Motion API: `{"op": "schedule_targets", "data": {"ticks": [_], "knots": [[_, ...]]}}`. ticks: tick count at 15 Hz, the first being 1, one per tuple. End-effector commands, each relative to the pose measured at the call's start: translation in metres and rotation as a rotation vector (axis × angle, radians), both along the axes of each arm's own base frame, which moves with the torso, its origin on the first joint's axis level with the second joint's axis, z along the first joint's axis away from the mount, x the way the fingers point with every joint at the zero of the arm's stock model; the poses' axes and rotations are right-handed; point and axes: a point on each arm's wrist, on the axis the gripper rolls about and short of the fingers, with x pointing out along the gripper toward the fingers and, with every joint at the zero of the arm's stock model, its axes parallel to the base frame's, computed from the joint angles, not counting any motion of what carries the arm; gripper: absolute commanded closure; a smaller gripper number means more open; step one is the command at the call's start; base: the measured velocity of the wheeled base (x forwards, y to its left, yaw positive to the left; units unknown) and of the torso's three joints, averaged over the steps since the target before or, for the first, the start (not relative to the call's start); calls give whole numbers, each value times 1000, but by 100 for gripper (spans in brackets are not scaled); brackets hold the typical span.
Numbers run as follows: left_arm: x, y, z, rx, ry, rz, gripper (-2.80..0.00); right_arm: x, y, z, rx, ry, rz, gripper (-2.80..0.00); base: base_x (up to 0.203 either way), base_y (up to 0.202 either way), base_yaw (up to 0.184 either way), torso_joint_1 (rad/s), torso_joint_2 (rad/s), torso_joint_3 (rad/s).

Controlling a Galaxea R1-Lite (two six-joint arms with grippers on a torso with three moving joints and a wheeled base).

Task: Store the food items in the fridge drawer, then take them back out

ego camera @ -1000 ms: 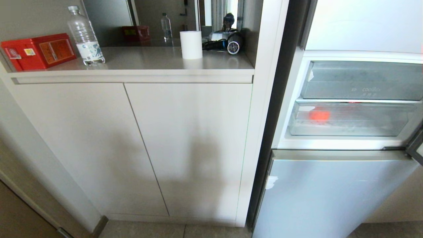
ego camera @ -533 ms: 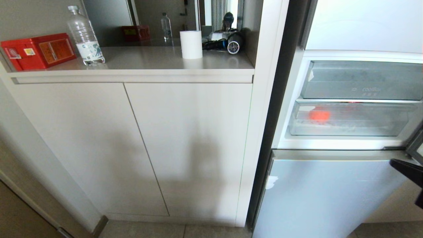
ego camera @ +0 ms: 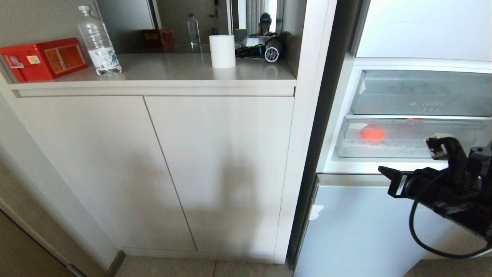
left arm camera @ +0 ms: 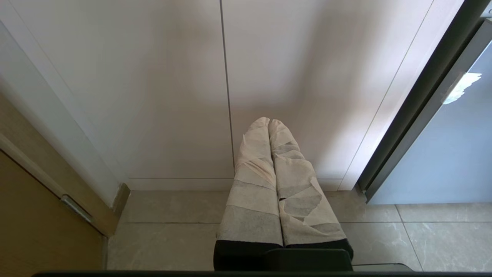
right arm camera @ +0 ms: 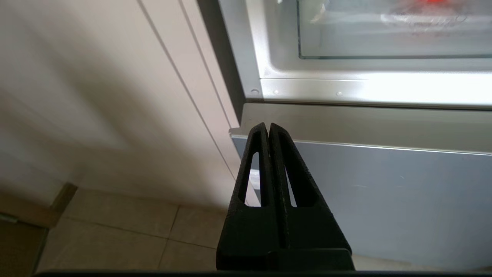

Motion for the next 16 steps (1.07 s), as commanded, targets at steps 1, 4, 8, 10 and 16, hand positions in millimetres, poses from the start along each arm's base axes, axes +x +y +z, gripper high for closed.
{"op": "schedule_targets", "data": {"ticks": [1,4,8,10,16], "knots": [[0,0,0,0,2,1,0,24,2,-20,-8,62,-29,0,0,0,0,0,0,0],[0,0,0,0,2,1,0,36,2,-22,-5,24,-36,0,0,0,0,0,0,0],[0,0,0,0,2,1,0,60,4,-44,-6,-78,-38,-280,0,0,0,0,0,0],[0,0,0,0,2,1,0,73,3,-66,-18,-112,-42,-280,0,0,0,0,0,0],[0,0,0,0,2,1,0,113,1,-71,-61,-243,-37,-280,0,0,0,0,0,0]]}}
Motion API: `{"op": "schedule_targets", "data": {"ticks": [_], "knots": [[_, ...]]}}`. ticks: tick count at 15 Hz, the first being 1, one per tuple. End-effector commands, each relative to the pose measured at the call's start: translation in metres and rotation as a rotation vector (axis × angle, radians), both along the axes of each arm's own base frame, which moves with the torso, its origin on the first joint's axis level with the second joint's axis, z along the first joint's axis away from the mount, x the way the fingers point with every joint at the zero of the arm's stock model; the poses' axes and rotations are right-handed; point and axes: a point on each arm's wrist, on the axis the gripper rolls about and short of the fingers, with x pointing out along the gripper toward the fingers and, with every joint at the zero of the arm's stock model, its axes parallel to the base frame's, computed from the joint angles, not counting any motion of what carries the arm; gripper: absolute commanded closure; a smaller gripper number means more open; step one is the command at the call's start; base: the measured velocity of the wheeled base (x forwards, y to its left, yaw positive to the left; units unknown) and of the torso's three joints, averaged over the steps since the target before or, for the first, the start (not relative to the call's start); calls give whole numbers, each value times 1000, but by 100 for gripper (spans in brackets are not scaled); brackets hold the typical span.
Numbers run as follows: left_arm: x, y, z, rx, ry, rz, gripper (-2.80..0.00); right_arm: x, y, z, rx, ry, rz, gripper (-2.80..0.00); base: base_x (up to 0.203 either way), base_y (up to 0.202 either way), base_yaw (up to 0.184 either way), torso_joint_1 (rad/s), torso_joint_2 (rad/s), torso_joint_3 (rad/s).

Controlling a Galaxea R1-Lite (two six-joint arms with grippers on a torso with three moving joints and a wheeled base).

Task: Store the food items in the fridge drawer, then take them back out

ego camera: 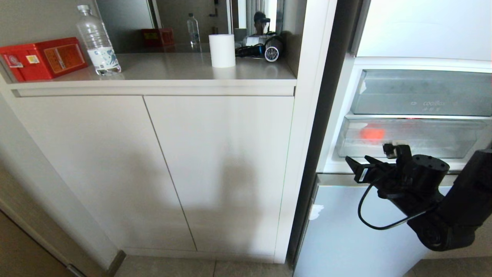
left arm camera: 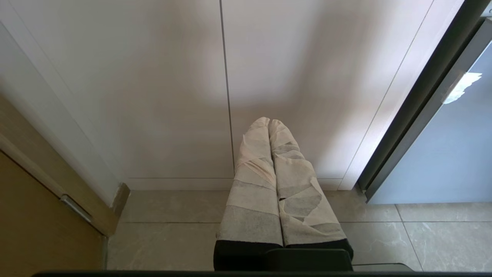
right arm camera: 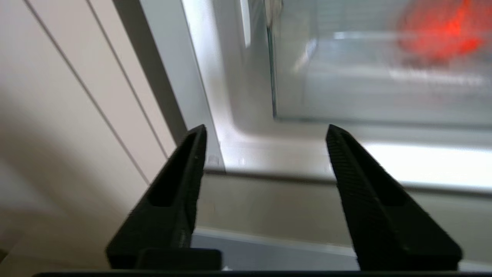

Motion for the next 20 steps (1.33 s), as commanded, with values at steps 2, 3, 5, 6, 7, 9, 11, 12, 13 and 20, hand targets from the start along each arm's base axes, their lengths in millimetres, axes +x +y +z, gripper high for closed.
{"op": "schedule_targets", "data": {"ticks": [2,3,5,6,7,9,11,12,13,20], "knots": [[0,0,0,1,2,1,0,20,1,0,-29,-56,-3,-280,0,0,0,0,0,0],[0,0,0,-1,3,1,0,22,1,3,-35,-70,-3,-280,0,0,0,0,0,0],[0,0,0,1,4,1,0,31,-1,8,-39,-109,-15,-280,0,0,0,0,0,0],[0,0,0,1,2,1,0,37,-2,10,-42,-131,-21,-280,0,0,0,0,0,0],[0,0,0,1,2,1,0,43,-2,11,-48,-151,-27,-280,0,0,0,0,0,0],[0,0,0,1,2,1,0,49,-2,15,-51,-177,-32,-280,0,0,0,0,0,0],[0,0,0,1,2,1,0,57,-3,19,-49,-210,-44,-280,0,0,0,0,0,0],[0,0,0,1,2,1,0,60,-4,19,-49,-210,-55,-280,0,0,0,0,0,0],[0,0,0,-1,3,1,0,62,-5,19,-49,-207,-57,-280,0,0,0,0,0,0],[0,0,0,-1,2,1,0,73,-15,25,-46,-223,-82,-280,0,0,0,0,0,0]]}}
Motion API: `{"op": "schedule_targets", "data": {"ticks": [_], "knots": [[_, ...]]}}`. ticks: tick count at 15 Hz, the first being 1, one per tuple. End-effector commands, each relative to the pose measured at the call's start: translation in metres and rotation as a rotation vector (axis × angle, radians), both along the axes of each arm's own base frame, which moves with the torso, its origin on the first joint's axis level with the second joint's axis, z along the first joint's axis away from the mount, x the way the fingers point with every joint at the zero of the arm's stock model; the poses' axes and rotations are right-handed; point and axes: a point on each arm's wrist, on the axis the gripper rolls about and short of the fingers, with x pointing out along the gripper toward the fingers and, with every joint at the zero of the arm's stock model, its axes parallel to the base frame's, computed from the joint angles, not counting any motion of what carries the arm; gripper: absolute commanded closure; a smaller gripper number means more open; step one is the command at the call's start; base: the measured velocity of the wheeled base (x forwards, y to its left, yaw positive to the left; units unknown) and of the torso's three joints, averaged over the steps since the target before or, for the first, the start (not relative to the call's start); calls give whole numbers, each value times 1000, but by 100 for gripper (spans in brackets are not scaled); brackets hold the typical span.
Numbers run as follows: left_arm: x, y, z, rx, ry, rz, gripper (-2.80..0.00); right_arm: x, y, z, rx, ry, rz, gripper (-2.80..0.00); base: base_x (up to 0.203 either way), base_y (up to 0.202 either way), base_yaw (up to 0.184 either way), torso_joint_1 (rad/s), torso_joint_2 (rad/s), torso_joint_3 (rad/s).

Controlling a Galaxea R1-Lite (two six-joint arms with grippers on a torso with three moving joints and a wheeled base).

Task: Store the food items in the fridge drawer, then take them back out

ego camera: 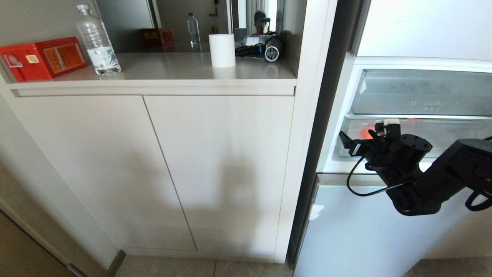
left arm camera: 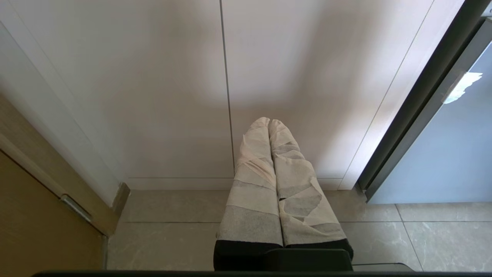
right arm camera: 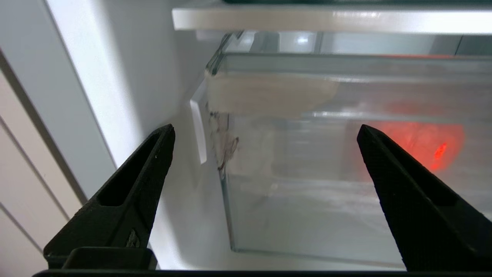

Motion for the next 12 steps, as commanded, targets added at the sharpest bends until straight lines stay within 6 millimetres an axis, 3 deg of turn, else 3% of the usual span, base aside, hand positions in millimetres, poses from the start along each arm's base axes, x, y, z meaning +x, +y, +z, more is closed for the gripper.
{"op": "schedule_targets", "data": {"ticks": [1,9,12], "knots": [[0,0,0,0,2,1,0,2,-2,6,2,-23,-5,-280,0,0,0,0,0,0],[0,0,0,0,3,1,0,-3,-2,25,7,-67,-1,-280,0,0,0,0,0,0],[0,0,0,0,4,1,0,-5,-2,23,7,-55,-1,-280,0,0,0,0,0,0]]}}
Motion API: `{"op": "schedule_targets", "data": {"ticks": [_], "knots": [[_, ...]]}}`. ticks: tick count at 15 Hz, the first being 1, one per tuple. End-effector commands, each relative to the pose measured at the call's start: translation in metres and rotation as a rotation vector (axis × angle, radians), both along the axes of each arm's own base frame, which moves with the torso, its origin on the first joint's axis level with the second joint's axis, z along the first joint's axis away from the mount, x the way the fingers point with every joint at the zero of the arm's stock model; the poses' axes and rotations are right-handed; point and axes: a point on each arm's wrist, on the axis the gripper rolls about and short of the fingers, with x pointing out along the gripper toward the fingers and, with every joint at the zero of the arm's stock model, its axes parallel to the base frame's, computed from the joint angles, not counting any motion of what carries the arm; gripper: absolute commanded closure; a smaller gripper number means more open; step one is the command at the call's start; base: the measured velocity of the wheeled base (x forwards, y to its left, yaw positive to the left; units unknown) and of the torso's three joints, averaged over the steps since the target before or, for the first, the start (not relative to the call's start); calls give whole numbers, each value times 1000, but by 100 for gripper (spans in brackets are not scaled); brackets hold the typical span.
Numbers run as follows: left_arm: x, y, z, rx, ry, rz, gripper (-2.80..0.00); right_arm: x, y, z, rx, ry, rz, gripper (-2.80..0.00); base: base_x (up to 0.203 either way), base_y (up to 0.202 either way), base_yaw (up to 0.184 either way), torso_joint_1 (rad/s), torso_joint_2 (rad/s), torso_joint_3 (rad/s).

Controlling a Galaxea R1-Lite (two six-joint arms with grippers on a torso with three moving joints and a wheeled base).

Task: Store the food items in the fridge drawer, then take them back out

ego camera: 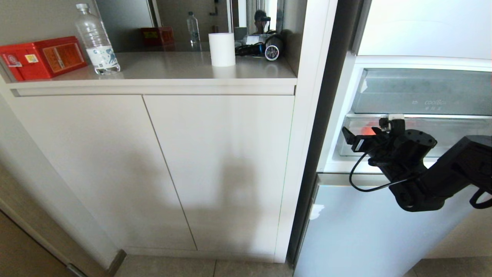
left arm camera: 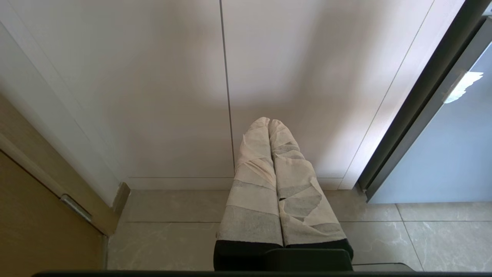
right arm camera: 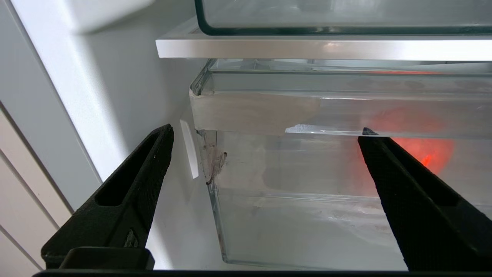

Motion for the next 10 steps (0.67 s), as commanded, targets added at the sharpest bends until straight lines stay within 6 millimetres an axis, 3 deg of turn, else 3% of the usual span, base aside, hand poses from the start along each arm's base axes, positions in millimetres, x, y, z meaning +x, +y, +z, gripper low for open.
{"op": "schedule_targets", "data": {"ticks": [1,10], "knots": [[0,0,0,-1,2,1,0,-2,0,4,-1,-16,-1,-280,0,0,0,0,0,0],[0,0,0,-1,3,1,0,-5,3,-12,-5,87,7,-280,0,0,0,0,0,0]]}}
